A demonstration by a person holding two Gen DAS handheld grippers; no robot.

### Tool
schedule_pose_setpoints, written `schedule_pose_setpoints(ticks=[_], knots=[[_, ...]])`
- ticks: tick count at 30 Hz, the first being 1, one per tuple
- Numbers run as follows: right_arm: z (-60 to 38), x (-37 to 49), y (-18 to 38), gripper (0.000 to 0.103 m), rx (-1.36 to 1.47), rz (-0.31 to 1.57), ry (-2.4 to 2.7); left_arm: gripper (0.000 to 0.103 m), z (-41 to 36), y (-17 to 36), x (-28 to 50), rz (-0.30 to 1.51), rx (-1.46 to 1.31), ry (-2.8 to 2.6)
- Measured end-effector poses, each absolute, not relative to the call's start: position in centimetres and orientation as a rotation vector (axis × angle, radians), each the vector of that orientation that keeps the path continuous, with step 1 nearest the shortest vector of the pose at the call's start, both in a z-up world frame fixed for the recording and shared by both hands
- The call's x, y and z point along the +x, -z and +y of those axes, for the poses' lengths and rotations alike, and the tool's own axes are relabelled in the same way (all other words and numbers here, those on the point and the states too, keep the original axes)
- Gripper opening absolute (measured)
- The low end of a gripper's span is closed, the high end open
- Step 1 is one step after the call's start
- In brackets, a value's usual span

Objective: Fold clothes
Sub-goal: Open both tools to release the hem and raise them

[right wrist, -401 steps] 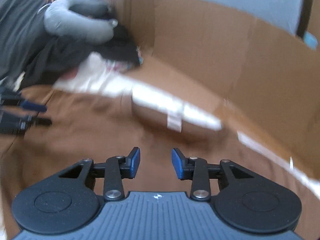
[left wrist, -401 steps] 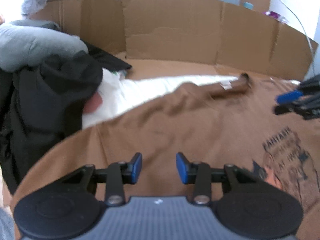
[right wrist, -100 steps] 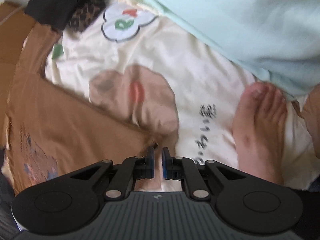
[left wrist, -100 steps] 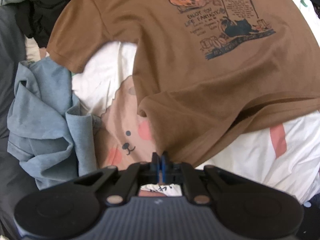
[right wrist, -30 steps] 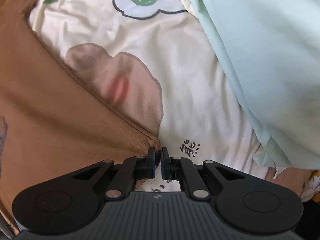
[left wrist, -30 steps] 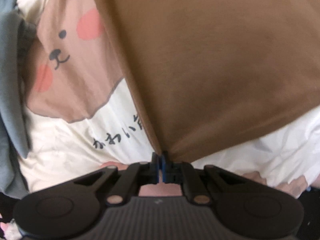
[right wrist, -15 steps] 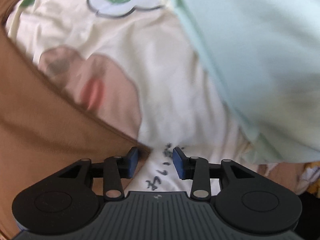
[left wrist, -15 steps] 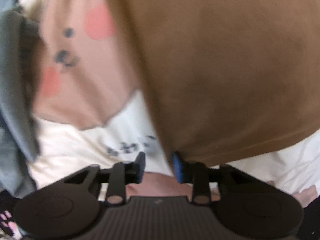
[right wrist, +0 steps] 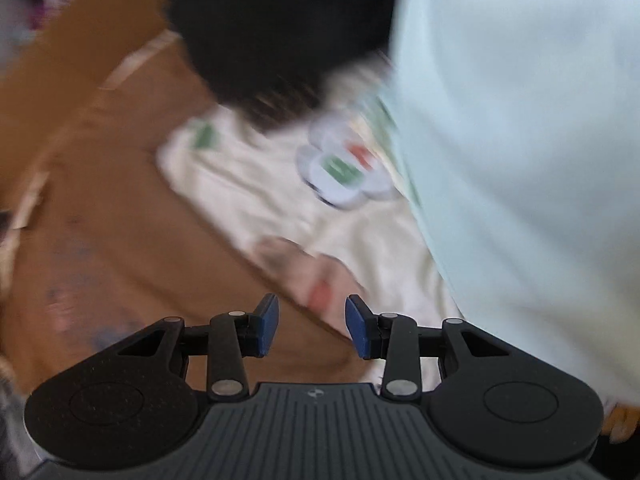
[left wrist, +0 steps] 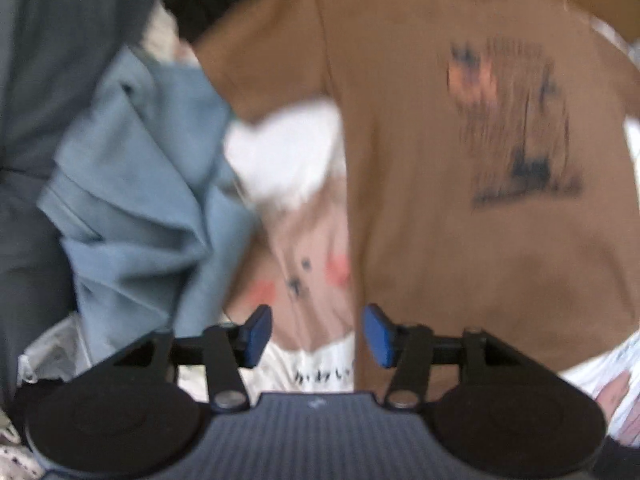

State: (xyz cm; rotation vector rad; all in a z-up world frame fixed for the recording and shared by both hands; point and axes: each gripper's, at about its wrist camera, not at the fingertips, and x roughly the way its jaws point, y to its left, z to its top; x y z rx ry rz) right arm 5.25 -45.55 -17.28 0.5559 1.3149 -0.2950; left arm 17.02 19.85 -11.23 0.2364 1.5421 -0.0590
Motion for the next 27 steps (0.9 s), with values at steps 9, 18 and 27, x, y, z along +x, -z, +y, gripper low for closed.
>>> schedule_pose_setpoints(ticks=[9,18,27], knots=[[-46.0,6.4,6.8,0.052,0.415,1.210,0.136,0.063,18.9,4.5,19.0,1.419,0.228,0.069],[-45.6,7.6,6.4,0.052,0.387,1.124,0.060,0.063,17.2,4.4,20.9,1.279,0.209,0.102],[-42.5,12.4,8.7,0.052,0.247,1.044,-0.077,0.063,17.6,8.4,25.5,1.215,0.220,0.062]])
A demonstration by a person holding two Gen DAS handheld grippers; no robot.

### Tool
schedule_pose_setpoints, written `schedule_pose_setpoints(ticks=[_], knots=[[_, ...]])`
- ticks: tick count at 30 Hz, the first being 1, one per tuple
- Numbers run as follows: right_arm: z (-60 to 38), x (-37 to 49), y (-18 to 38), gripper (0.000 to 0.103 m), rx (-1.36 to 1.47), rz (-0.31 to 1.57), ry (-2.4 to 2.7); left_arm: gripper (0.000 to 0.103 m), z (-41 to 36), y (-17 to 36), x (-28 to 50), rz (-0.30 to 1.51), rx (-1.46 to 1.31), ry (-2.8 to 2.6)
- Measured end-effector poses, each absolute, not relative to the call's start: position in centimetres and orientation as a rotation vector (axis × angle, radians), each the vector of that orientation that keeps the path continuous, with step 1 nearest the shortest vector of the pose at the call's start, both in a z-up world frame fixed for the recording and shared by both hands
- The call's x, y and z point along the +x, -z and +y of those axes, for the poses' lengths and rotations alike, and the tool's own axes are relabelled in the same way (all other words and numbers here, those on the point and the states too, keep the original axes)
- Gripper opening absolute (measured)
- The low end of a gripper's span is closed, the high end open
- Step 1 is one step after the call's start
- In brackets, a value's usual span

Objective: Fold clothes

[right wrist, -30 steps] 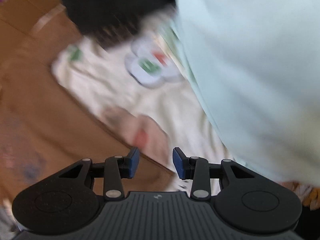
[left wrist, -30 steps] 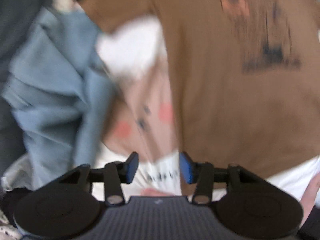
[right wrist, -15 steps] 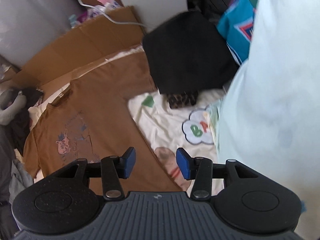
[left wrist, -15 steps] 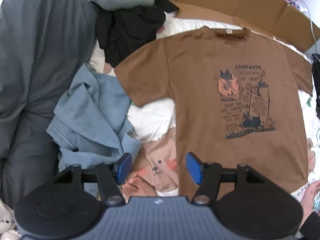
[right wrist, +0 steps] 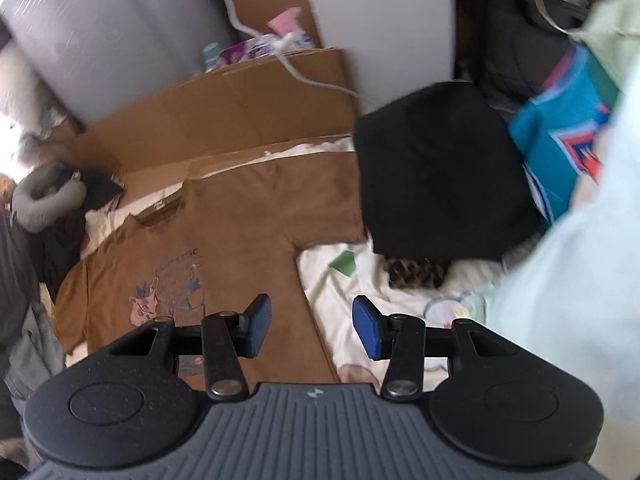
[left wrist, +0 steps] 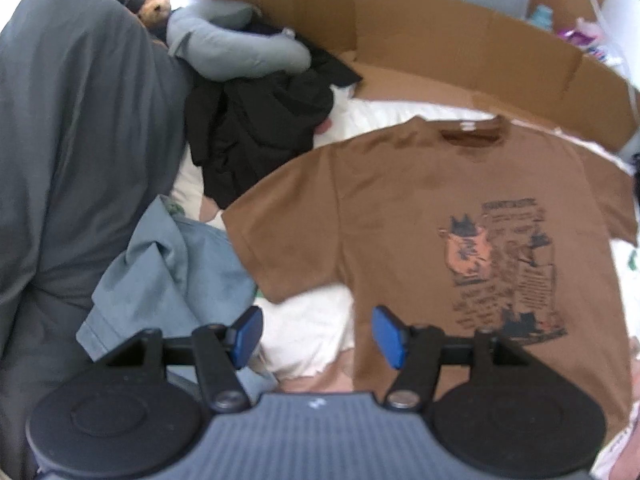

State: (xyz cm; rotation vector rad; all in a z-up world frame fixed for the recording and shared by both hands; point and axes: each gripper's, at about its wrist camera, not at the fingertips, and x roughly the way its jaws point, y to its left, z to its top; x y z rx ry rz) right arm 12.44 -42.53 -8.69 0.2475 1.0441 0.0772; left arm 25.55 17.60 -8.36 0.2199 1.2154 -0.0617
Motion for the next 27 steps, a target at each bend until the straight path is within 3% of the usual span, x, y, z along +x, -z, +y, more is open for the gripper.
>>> schedule_pose_setpoints(ticks=[10,14,15,25,27], knots=[[-36.7,17.3,16.6,0.052,-0.011,1.077,-0.206,0.058,14.7,18.6,29.9,1.184,0.249,0.131],[-35.7,18.7,20.6,0.052,-0.043,1.080,-0.220,0.016,15.0,23.8,30.4,1.216,0.177,0.134],[-35.5,19.1,21.5,0.052,-0.037,1.074,-0.216,0.013,15.3,25.1,30.4,1.223,0.164,0.136],[-35.6,21.1,29.2,0.050,0.090,0.988,-0.195,0.013,16.4,32.4,29.5,1.151,0.183,0.193],[-35.4,21.3,30.6,0.048,0.064,0.990,-0.218,0.008,16.6,33.0,29.6,1.140,0.205,0.194]])
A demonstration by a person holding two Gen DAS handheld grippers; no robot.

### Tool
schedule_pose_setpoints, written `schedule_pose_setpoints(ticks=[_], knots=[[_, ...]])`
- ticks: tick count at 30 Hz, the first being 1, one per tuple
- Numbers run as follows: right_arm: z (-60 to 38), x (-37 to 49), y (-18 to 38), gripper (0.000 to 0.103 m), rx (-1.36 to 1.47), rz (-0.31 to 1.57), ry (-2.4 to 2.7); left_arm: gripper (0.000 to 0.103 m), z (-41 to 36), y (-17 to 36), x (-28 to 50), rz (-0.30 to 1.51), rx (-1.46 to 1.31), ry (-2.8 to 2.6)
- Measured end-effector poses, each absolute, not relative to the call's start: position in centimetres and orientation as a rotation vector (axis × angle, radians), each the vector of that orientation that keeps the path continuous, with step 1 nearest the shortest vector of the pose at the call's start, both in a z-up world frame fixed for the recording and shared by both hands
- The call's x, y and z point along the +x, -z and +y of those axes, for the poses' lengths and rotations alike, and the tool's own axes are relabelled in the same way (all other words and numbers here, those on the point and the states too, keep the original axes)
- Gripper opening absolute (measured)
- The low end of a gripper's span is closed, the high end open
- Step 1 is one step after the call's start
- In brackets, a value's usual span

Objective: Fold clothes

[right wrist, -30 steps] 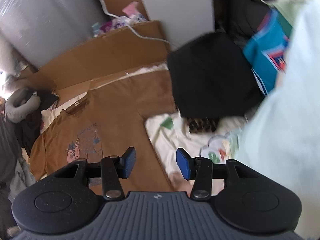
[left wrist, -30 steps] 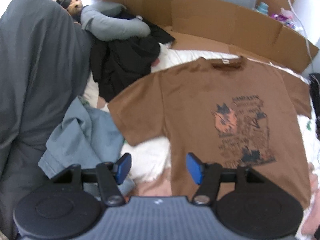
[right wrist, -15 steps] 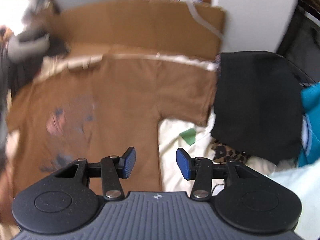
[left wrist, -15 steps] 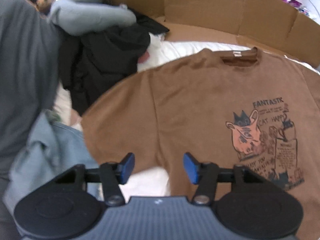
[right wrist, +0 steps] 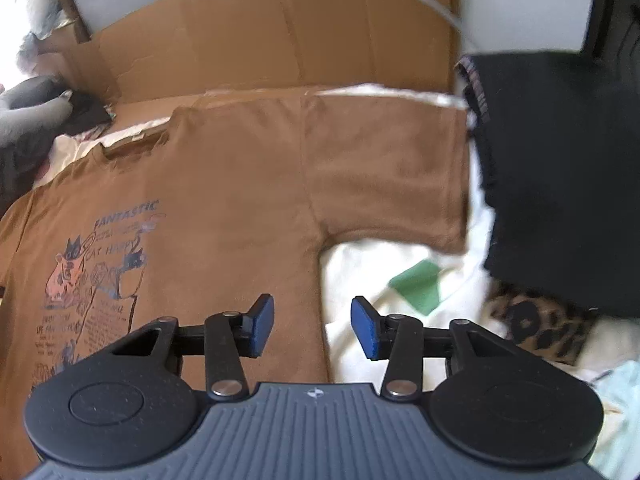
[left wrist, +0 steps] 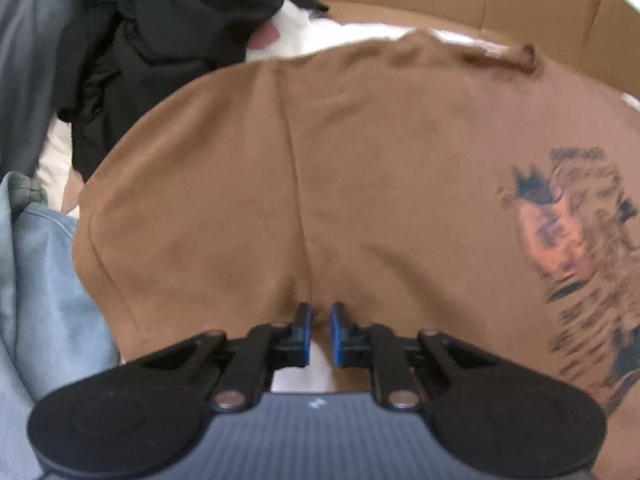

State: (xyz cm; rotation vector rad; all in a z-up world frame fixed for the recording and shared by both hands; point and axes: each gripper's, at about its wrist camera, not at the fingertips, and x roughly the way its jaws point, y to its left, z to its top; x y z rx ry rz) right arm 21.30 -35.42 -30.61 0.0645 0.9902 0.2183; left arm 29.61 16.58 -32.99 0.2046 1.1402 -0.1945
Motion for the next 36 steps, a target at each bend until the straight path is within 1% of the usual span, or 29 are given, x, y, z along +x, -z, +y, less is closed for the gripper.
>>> schedule_pose_setpoints(ticks=[2,8,15,16,19,23,25,29,31,32,34,35,36], knots=[[-35.2,21.3,32.0,0.048,0.030,1.009,-0.218,0.007,17.0,33.0,29.7,1.130,0.199,0.197],[-34.7,20.4,35.2,0.048,-0.063,1.061,-0.224,0.007,18.5,32.1,29.2,1.123,0.160,0.199],[-33.4,20.2,35.1,0.047,-0.181,1.075,-0.147,0.007,21.0,29.9,29.3,1.132,0.041,0.102],[-33.3,20.3,34.9,0.047,-0.180,1.076,-0.131,0.008,21.1,29.6,29.3,1.121,0.046,0.102],[-33.2,20.3,34.1,0.047,-0.161,1.037,-0.123,0.019,21.6,28.6,29.2,1.065,0.110,0.083],[-33.0,20.2,33.0,0.047,-0.124,0.971,-0.140,0.021,24.2,28.5,29.9,1.049,0.037,-0.011],[-32.9,20.2,32.8,0.047,-0.098,0.958,-0.149,0.022,25.1,29.3,30.3,1.074,0.009,-0.032],[-32.0,20.3,33.2,0.047,-0.104,0.970,-0.181,0.023,26.0,31.3,30.6,1.120,0.034,-0.058],[-31.6,20.3,33.7,0.047,-0.120,0.987,-0.191,0.017,26.3,31.3,30.6,1.109,0.058,-0.058],[-31.5,20.2,34.1,0.047,-0.140,1.007,-0.185,0.012,26.4,31.2,30.8,1.110,0.074,-0.075],[-31.5,20.1,34.9,0.047,-0.177,1.041,-0.165,0.014,27.0,30.1,30.8,1.100,0.078,-0.141],[-31.6,20.0,35.2,0.048,-0.183,1.050,-0.159,0.023,27.5,29.4,30.5,1.091,0.055,-0.166],[-31.8,19.9,35.4,0.049,-0.189,1.059,-0.153,0.027,28.0,28.7,30.2,1.085,0.011,-0.170]])
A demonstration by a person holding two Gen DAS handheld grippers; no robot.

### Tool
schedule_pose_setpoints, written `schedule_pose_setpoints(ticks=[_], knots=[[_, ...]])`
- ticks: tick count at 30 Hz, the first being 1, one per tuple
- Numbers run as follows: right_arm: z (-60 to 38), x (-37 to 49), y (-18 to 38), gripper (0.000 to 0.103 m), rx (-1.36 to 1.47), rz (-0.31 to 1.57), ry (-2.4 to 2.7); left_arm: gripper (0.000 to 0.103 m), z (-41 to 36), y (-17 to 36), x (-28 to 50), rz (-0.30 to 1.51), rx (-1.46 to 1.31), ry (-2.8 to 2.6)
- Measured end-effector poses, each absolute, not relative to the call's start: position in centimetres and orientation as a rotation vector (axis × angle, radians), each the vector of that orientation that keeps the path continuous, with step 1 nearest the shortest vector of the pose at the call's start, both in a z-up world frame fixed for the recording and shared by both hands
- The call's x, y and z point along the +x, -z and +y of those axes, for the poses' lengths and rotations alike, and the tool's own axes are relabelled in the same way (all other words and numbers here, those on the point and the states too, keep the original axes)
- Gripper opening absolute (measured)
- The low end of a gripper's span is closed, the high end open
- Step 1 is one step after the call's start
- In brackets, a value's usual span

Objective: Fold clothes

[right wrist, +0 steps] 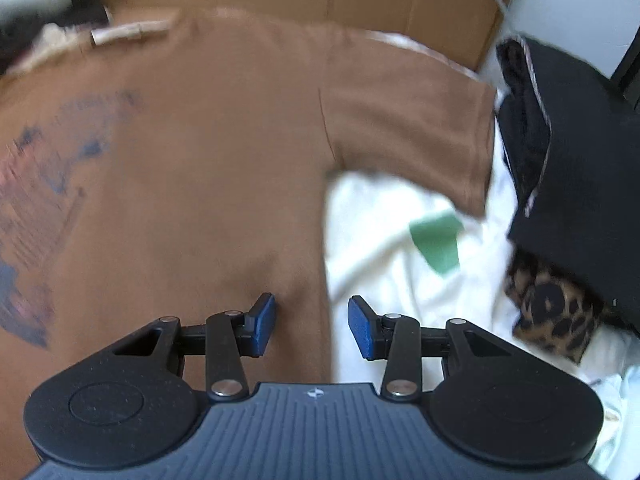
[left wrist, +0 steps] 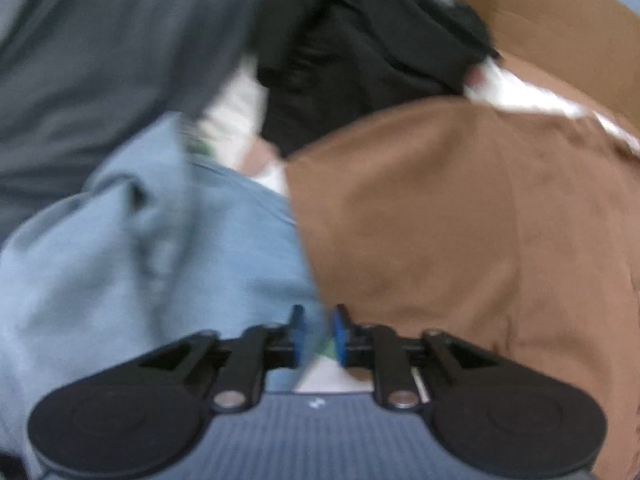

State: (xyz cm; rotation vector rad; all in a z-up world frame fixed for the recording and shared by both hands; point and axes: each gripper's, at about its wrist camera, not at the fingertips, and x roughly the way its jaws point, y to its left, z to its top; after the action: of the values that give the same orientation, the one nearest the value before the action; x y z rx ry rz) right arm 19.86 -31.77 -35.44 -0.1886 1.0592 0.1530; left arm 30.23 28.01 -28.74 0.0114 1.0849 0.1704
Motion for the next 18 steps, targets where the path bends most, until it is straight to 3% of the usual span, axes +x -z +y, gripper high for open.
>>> schedule_pose_setpoints(ticks=[5,11,18], knots=[[-31.9,20.0,35.6,0.051,-0.172,1.070,-0.139,0.027,29.9,27.3,28.7,1.090,-0.246,-0.180],[-31.8,19.8,35.7,0.052,-0.182,1.059,-0.140,0.030,30.7,30.1,28.3,1.157,-0.545,-0.215],[-32.1,19.6,35.9,0.060,-0.183,1.043,-0.132,0.028,31.3,30.8,28.2,1.181,-0.610,-0.278]])
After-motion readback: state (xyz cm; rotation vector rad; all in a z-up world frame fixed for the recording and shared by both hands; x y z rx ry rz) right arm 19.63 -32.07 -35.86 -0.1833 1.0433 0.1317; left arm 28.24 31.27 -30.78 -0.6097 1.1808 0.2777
